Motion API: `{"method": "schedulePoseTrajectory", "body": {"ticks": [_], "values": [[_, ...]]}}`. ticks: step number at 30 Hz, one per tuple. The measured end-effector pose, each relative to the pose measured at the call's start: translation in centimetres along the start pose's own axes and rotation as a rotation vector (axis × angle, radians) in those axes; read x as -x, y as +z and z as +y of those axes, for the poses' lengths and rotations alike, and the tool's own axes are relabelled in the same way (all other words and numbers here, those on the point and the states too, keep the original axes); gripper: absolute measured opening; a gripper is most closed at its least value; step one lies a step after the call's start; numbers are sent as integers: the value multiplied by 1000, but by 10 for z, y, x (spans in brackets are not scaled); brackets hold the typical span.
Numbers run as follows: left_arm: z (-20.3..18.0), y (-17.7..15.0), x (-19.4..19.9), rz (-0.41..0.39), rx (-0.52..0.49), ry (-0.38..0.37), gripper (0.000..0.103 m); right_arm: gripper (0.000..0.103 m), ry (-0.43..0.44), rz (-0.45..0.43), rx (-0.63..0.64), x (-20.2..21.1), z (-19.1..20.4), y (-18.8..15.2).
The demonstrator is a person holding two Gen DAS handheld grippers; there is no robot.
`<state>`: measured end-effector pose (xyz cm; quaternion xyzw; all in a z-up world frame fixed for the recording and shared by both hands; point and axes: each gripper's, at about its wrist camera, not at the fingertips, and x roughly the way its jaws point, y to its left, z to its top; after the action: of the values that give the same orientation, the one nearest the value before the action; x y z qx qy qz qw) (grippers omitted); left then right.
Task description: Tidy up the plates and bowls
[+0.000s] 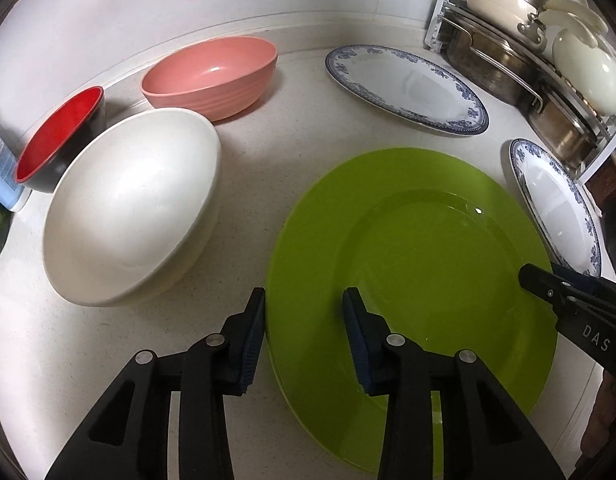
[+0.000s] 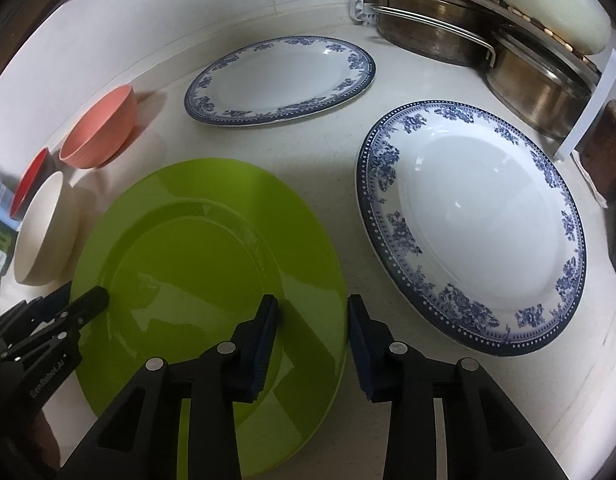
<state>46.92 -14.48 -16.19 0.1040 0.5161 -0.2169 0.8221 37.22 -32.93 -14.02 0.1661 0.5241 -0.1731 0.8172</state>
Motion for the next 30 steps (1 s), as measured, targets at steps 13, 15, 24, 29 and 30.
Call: {"method": "schedulePoseTrajectory", "body": {"ticks": [13, 15, 24, 29, 30], "values": [[0, -11, 24, -47, 16, 6, 38, 36, -19, -32, 18, 19, 6, -9], [0, -13, 34, -65, 19, 10, 38, 36, -16, -37, 16, 24, 7, -11], [12, -31, 80, -151, 57, 31, 37, 36, 5, -103, 43, 61, 19, -22], [24, -49, 101, -180, 98, 57, 37, 36, 20, -134, 79, 80, 32, -30], [26, -53, 104, -184, 107, 63, 37, 36, 25, -136, 86, 82, 36, -32]]}}
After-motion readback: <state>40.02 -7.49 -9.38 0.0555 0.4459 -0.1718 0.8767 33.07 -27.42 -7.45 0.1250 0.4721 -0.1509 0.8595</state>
